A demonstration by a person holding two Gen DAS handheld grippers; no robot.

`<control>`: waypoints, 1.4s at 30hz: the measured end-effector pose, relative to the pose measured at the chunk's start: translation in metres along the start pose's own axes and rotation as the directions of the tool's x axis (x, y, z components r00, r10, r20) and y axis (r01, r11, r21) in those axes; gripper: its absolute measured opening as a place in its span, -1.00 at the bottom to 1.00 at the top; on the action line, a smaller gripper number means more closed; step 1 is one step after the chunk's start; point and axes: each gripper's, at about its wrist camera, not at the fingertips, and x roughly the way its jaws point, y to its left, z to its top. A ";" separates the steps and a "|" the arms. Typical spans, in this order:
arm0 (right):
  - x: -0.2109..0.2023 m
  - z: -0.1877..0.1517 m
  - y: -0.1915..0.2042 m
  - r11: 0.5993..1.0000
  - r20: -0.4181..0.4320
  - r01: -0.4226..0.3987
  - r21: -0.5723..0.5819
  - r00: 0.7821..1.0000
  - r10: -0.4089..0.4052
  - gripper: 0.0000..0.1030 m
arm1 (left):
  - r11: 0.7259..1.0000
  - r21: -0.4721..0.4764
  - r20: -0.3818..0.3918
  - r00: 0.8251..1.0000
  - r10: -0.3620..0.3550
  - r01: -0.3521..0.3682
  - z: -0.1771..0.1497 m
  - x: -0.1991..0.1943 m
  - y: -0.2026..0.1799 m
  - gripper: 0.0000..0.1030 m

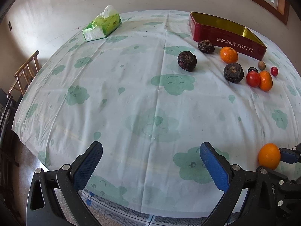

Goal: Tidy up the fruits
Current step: 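Close the right tool around the mandarin orange, then grasp the dark brown taro with the left tool while the right tool holds the orange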

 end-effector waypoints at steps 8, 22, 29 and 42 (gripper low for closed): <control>0.000 0.001 -0.020 0.997 0.013 0.016 0.080 1.000 -0.017 -0.38 | 1.000 0.025 0.005 1.000 -0.013 0.013 0.008 0.003 -0.015 0.98; -0.010 0.007 -0.100 0.958 0.062 0.145 0.249 0.984 -0.166 -0.38 | 0.997 0.038 0.031 0.997 -0.075 0.074 0.035 0.012 -0.038 0.86; -0.008 0.006 -0.144 0.926 0.080 0.186 0.328 0.972 -0.223 -0.38 | 0.993 0.061 0.039 0.994 -0.102 0.099 0.051 0.020 -0.058 0.77; 0.006 0.007 -0.192 0.899 0.129 0.231 0.372 0.946 -0.297 -0.38 | 0.975 0.108 0.019 0.981 -0.195 0.192 0.083 0.041 -0.096 0.33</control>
